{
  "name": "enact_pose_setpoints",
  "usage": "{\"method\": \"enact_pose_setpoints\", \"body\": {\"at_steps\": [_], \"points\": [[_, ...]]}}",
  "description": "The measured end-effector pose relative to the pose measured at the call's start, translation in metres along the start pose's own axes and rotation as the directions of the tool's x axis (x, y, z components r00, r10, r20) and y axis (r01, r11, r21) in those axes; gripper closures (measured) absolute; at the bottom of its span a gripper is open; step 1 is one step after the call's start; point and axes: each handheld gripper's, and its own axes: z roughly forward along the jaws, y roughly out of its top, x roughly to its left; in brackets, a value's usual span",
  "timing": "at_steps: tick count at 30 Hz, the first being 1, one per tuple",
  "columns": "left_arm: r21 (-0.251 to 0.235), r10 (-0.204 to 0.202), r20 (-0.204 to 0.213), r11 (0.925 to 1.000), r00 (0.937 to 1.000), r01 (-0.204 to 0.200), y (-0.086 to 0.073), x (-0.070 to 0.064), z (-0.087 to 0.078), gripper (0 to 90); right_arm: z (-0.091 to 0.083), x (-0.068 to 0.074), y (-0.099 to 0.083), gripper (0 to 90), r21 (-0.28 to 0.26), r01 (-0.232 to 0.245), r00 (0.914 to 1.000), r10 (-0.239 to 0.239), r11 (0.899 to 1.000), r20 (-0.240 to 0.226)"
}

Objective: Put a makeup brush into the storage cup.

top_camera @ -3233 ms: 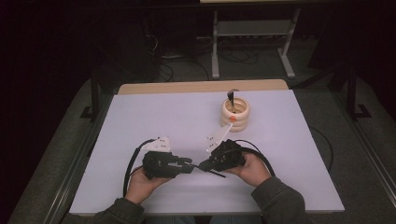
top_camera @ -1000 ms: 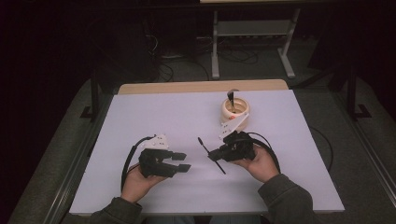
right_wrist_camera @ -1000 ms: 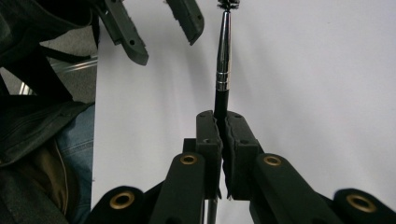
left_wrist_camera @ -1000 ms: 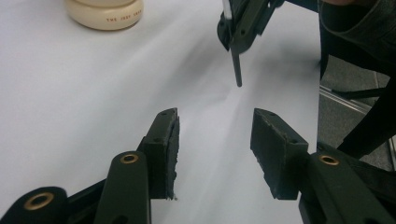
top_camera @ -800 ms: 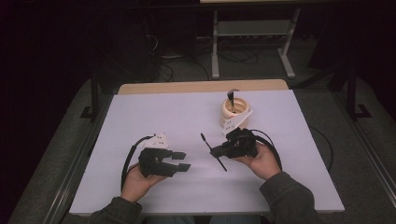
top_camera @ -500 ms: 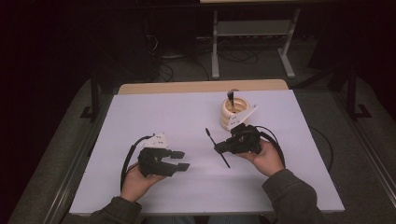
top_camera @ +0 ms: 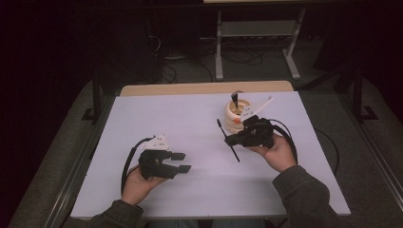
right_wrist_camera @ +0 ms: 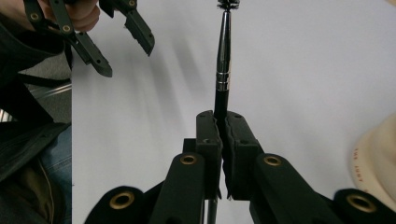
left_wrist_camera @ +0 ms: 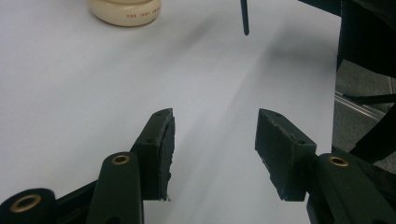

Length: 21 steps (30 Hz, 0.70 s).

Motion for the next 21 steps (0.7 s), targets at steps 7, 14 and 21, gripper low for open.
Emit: {"method": "enact_pose_setpoints", "body": {"at_steps": [7, 14, 21], "points": [[0.003, -0.002, -0.004, 1.0000, 1.0000, 0.002, 0.000, 0.001, -0.001, 46.3, -0.010, -0.007, 0.002, 84.8, -0.013, -0.034, 0.9993, 0.034, 0.999, 0.015], [0.007, -0.007, -0.011, 0.9999, 0.9999, 0.007, -0.001, 0.002, -0.002, 45.8, -0.018, -0.014, 0.003, 84.8, -0.032, -0.050, 0.9980, 0.051, 0.998, 0.037], [0.008, 0.000, -0.011, 1.0000, 0.9999, 0.000, -0.001, 0.002, -0.002, 45.1, -0.028, -0.021, 0.008, 84.8, -0.042, -0.069, 0.9959, 0.071, 0.997, 0.056]]}}
